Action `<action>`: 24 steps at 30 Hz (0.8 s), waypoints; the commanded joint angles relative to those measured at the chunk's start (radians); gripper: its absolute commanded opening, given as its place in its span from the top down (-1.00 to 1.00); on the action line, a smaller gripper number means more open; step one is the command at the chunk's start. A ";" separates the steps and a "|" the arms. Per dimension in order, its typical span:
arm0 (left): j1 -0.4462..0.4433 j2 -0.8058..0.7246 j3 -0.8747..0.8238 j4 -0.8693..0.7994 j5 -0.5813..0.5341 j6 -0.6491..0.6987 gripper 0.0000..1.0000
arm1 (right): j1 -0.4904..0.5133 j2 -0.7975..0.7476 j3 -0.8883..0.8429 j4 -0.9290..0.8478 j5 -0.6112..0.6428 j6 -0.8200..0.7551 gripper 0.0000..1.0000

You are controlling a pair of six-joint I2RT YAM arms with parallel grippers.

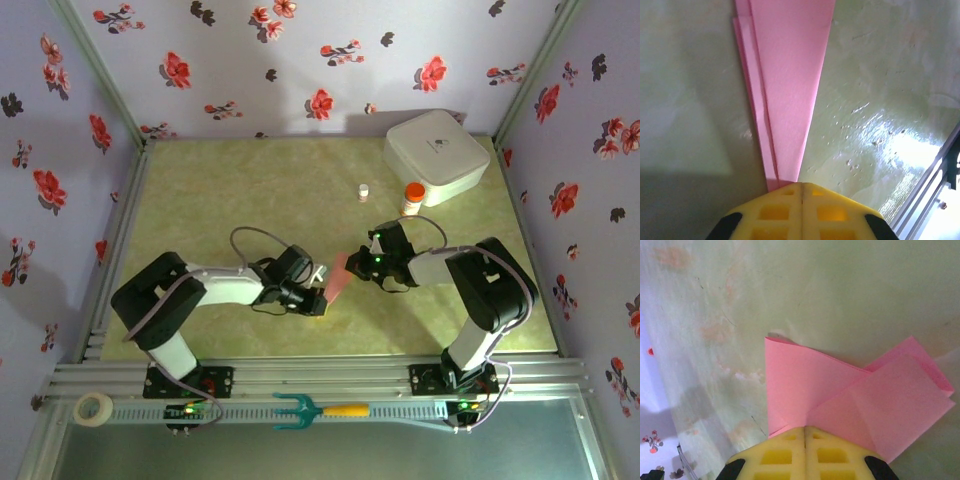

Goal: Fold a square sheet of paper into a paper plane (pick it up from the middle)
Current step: Fold the wing for the fifth time at the center of the table.

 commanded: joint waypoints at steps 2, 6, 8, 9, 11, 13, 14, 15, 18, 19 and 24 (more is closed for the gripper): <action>-0.020 -0.043 -0.094 -0.097 -0.030 -0.035 0.97 | -0.006 0.015 -0.033 -0.099 0.084 -0.011 0.97; -0.028 -0.104 -0.080 -0.105 -0.035 -0.025 1.00 | -0.006 0.011 -0.033 -0.101 0.082 -0.011 0.97; -0.028 -0.148 -0.051 -0.110 -0.029 -0.011 1.00 | -0.006 0.008 -0.033 -0.100 0.082 -0.008 0.97; -0.028 -0.167 -0.034 -0.111 -0.030 -0.002 1.00 | -0.006 0.006 -0.034 -0.099 0.082 -0.008 0.97; -0.020 -0.185 0.008 -0.124 -0.031 0.013 1.00 | -0.006 0.005 -0.033 -0.102 0.083 -0.008 0.97; 0.004 -0.172 0.044 -0.113 -0.011 0.020 1.00 | -0.006 0.005 -0.033 -0.102 0.082 -0.007 0.97; 0.016 -0.150 0.067 -0.104 0.003 0.020 1.00 | -0.006 0.006 -0.034 -0.099 0.082 -0.006 0.97; 0.025 -0.127 0.093 -0.097 0.019 0.026 0.99 | -0.006 0.006 -0.035 -0.096 0.083 -0.004 0.97; 0.033 -0.043 0.164 -0.080 0.047 0.039 0.95 | -0.006 0.006 -0.037 -0.089 0.079 0.000 0.97; 0.034 -0.007 0.184 -0.076 0.058 0.040 0.94 | -0.006 0.006 -0.036 -0.091 0.079 0.000 0.97; 0.033 0.131 0.288 -0.082 0.090 0.051 0.98 | -0.006 0.001 -0.034 -0.092 0.078 0.001 0.97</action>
